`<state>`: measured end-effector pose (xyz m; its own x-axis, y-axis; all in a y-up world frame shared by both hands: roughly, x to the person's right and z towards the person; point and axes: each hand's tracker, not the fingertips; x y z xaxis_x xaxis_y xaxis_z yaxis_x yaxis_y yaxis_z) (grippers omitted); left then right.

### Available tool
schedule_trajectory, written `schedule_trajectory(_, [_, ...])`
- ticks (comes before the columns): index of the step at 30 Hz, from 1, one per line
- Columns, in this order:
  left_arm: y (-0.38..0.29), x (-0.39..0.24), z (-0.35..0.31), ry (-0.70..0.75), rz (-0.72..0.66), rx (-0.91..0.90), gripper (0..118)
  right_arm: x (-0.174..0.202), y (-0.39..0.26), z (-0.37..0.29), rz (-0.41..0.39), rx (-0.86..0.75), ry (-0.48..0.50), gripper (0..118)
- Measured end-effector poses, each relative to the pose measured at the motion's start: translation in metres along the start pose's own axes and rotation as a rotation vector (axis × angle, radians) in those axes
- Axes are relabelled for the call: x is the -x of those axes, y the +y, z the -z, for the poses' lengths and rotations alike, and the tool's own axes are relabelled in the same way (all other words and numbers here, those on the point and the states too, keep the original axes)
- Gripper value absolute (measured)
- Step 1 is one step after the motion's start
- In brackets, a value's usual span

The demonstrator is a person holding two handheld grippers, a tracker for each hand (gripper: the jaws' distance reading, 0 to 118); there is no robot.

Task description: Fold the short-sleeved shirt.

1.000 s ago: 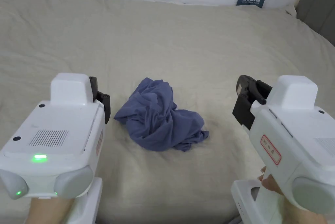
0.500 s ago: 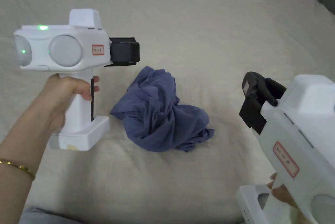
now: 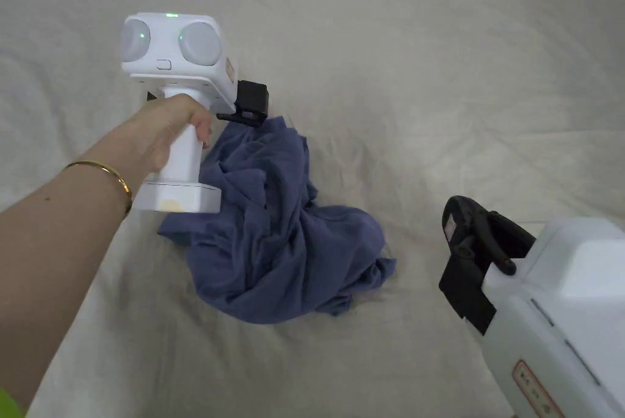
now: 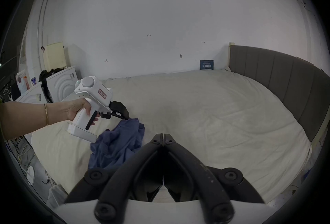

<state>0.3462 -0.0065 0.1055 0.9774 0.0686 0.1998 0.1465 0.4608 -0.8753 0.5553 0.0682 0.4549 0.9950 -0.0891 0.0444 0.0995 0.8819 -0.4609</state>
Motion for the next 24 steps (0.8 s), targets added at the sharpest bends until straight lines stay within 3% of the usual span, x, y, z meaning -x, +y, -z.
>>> schedule_trajectory(2, [-0.001, -0.008, 0.013, -0.011, 0.0, 0.027, 102, -0.004, -0.002, 0.004, 0.009, 0.011, -0.013, 2])
schedule_trajectory(3, [-0.004, -0.009, 0.017, -0.014, 0.004, 0.033, 96, -0.005, -0.002, 0.004, 0.012, 0.015, -0.02, 2])
schedule_trajectory(5, [-0.009, -0.017, 0.022, 0.049, 0.042, 0.033, 70, -0.008, -0.005, 0.003, 0.028, 0.017, -0.032, 2])
schedule_trajectory(6, [-0.011, -0.021, 0.02, 0.036, 0.053, 0.015, 67, -0.009, -0.007, 0.002, 0.039, 0.017, -0.033, 2])
schedule_trajectory(7, [-0.011, -0.022, 0.017, 0.019, 0.07, 0.008, 57, -0.01, -0.008, 0.001, 0.049, 0.02, -0.033, 2])
schedule_trajectory(8, [-0.012, -0.023, 0.011, -0.016, 0.092, -0.012, 34, -0.01, -0.01, 0.0, 0.056, 0.024, -0.035, 2])
schedule_trajectory(9, [-0.013, -0.024, 0.009, 0.022, 0.096, -0.024, 3, -0.01, -0.011, 0.0, 0.057, 0.028, -0.036, 2])
schedule_trajectory(12, [-0.015, -0.021, -0.008, 0.005, 0.143, -0.049, 3, -0.01, -0.012, -0.002, 0.041, 0.04, -0.039, 2])
schedule_trajectory(18, [-0.016, 0.002, -0.074, -0.087, 0.063, -0.152, 3, -0.019, -0.004, 0.012, 0.018, 0.144, -0.039, 3])
schedule_trajectory(19, [-0.017, 0.005, -0.086, -0.089, 0.069, -0.178, 3, -0.021, -0.002, 0.017, 0.02, 0.165, -0.036, 8])
schedule_trajectory(20, [-0.019, 0.01, -0.099, -0.097, 0.071, -0.201, 3, -0.022, 0.0, 0.023, 0.017, 0.21, -0.042, 23])
schedule_trajectory(22, [-0.024, 0.019, -0.121, -0.112, 0.055, -0.217, 3, -0.02, 0.004, 0.037, -0.029, 0.275, -0.039, 81])
schedule_trajectory(24, [-0.027, 0.029, -0.134, -0.129, 0.046, -0.234, 3, -0.015, 0.004, 0.054, -0.065, 0.372, -0.038, 114])
